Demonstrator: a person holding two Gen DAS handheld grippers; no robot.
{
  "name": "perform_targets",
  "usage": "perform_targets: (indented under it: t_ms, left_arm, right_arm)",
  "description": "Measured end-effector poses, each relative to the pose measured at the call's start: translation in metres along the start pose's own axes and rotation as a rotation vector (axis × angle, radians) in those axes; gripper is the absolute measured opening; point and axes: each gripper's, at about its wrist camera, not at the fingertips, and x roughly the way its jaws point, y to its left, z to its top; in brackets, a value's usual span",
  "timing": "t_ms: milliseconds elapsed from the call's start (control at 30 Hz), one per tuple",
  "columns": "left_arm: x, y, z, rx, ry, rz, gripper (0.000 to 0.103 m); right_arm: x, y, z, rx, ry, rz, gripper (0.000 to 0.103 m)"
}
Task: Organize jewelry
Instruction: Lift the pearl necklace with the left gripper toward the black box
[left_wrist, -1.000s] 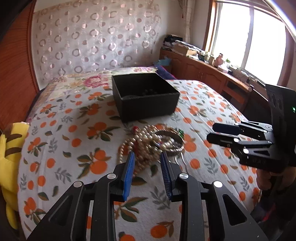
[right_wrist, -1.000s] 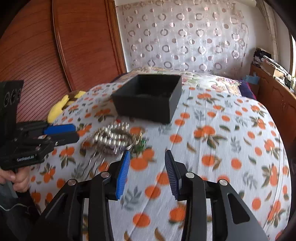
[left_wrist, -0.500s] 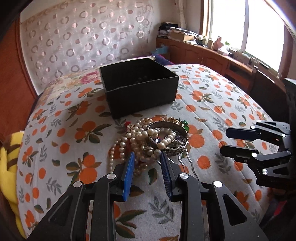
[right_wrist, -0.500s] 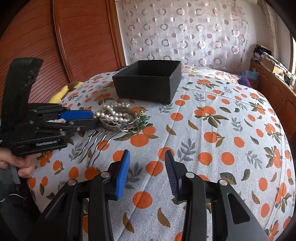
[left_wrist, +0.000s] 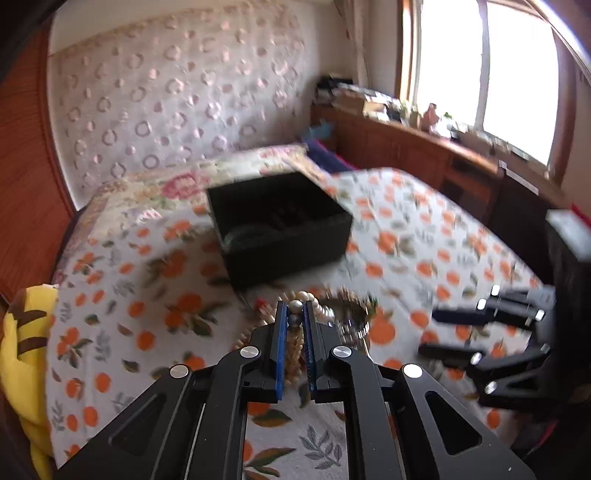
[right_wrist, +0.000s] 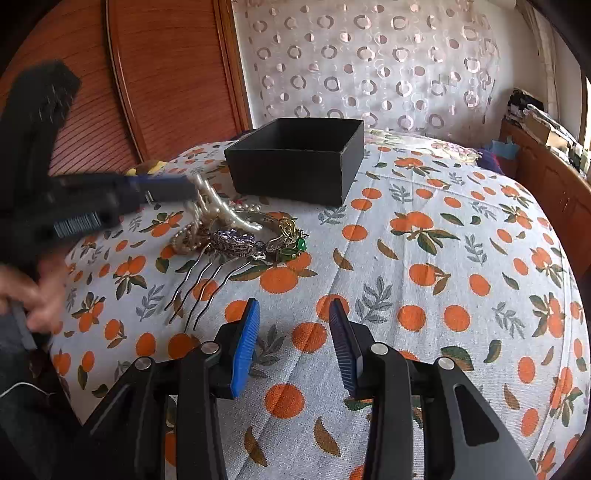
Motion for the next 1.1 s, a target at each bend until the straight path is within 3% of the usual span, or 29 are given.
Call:
perform_targets:
  t_ms: [400, 833, 1100]
  left_arm:
    - [-0.06, 0.037, 0.026, -0.071, -0.146, 0.052, 0.008]
    - [-0.099, 0.065, 0.025, -0.11, -0.212, 0.08, 0.007]
    - [-0.102, 0.079, 0.008, -0.138, -0.201, 0.116, 0.007]
  right_arm:
    - [0.001, 0.027, 0.03, -0.069, -0.027, 0.026, 0.042]
    - [0.018, 0.049, 0.053, -0.107, -0.02, 0.054, 0.042]
    - [0.024, 0.057, 0.055, -0.123, -0.008, 0.07, 0.042]
